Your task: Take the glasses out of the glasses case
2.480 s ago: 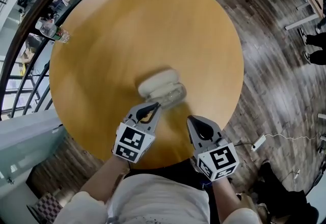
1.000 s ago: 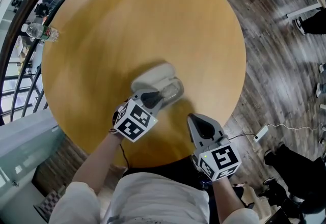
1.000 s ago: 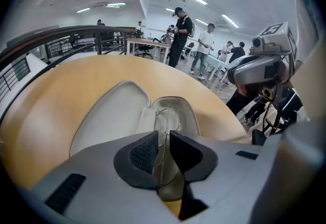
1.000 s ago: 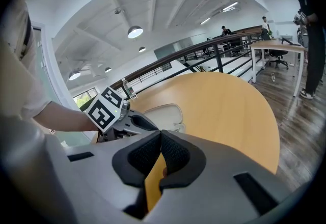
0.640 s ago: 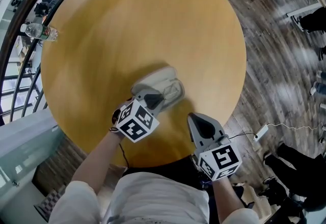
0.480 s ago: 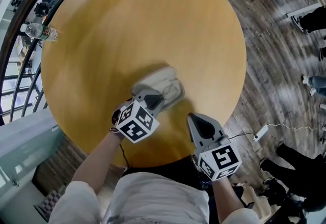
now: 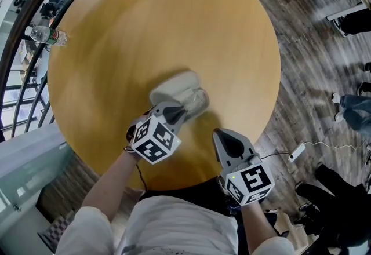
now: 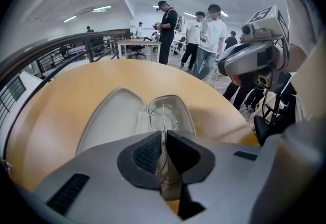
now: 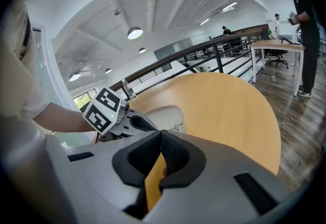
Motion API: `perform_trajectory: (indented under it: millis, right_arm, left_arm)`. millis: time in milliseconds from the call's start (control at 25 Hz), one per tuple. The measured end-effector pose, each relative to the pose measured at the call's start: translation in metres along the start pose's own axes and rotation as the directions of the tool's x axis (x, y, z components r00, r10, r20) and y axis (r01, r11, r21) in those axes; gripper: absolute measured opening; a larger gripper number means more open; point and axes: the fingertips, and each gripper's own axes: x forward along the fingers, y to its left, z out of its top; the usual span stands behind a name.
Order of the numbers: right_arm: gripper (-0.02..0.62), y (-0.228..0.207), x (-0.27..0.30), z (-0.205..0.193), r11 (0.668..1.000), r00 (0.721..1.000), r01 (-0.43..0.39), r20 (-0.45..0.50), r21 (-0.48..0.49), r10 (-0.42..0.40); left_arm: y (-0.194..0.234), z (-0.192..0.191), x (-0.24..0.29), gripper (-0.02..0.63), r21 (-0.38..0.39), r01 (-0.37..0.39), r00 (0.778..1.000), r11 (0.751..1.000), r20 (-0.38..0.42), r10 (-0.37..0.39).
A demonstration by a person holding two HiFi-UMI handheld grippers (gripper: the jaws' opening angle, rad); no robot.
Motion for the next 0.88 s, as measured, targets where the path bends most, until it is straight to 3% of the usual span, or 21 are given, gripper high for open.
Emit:
perform_trajectory:
  millis: [880]
  right_arm:
    - [0.025, 0.008, -0.010, 0.020, 0.999, 0.999, 0.003, 0.042, -0.043, -0.001]
  left_arm:
    - [0.011, 0.023, -0.032, 0.051, -0.017, -0.059, 0.995, 0.998, 0.080, 0.060]
